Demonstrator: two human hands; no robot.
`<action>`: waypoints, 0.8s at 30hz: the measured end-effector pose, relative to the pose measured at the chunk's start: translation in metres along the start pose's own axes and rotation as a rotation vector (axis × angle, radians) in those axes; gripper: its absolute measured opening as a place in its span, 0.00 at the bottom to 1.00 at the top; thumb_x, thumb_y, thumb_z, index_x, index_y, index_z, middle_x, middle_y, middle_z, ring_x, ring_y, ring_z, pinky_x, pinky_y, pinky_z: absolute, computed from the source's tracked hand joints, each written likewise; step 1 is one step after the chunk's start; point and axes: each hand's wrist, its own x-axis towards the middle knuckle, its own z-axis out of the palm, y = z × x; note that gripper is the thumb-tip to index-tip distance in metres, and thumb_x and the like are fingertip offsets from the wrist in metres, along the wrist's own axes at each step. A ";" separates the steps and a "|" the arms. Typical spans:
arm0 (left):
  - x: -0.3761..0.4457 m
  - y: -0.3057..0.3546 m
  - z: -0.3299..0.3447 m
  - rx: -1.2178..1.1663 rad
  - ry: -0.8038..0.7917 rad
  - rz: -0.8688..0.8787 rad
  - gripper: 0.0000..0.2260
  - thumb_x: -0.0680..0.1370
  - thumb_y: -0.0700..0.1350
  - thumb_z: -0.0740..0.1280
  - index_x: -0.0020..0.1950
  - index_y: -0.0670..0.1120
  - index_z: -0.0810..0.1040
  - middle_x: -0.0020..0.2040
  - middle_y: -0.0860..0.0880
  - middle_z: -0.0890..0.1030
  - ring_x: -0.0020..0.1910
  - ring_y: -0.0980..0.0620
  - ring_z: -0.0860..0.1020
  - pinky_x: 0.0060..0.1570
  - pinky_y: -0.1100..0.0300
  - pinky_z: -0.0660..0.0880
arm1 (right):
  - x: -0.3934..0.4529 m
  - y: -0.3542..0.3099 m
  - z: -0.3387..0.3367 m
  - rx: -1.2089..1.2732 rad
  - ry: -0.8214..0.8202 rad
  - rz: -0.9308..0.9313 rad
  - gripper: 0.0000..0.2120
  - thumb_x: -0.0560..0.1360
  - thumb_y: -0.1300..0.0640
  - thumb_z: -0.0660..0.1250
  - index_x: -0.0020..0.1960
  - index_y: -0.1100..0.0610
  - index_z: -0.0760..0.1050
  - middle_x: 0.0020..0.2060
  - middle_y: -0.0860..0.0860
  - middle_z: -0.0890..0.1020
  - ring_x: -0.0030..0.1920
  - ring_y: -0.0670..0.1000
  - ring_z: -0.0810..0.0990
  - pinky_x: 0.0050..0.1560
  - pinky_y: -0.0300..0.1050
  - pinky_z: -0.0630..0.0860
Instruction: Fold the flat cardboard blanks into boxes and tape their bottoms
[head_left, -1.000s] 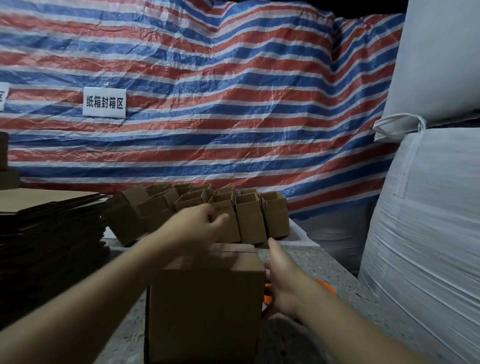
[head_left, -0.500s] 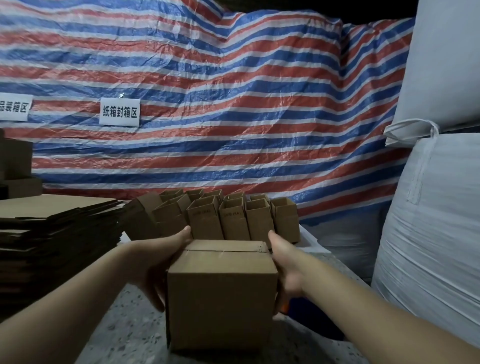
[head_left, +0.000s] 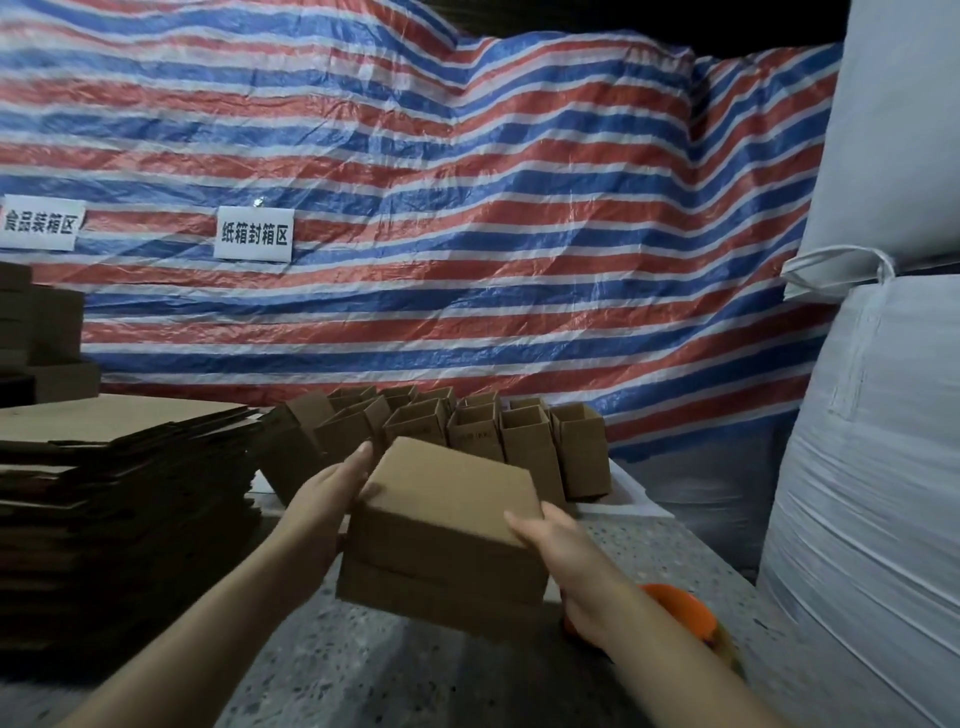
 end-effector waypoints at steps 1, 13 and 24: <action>0.000 -0.006 -0.003 -0.044 0.000 -0.002 0.25 0.74 0.66 0.64 0.61 0.49 0.76 0.60 0.49 0.77 0.57 0.50 0.75 0.49 0.54 0.73 | 0.001 0.007 0.000 -0.046 -0.003 -0.047 0.32 0.80 0.51 0.68 0.79 0.52 0.59 0.64 0.49 0.76 0.60 0.50 0.77 0.52 0.44 0.77; -0.010 -0.058 -0.021 0.136 -0.195 0.056 0.52 0.48 0.74 0.76 0.69 0.58 0.68 0.61 0.55 0.75 0.60 0.54 0.75 0.61 0.56 0.71 | 0.000 0.069 0.003 -0.375 0.079 -0.170 0.51 0.75 0.61 0.73 0.81 0.43 0.39 0.80 0.44 0.54 0.80 0.50 0.54 0.77 0.52 0.55; -0.012 -0.065 0.007 0.077 -0.159 0.160 0.54 0.58 0.58 0.80 0.78 0.56 0.57 0.72 0.48 0.69 0.61 0.48 0.74 0.56 0.51 0.76 | 0.000 0.053 0.029 -0.520 0.413 -0.179 0.49 0.76 0.39 0.68 0.82 0.50 0.39 0.81 0.45 0.45 0.81 0.51 0.49 0.77 0.48 0.53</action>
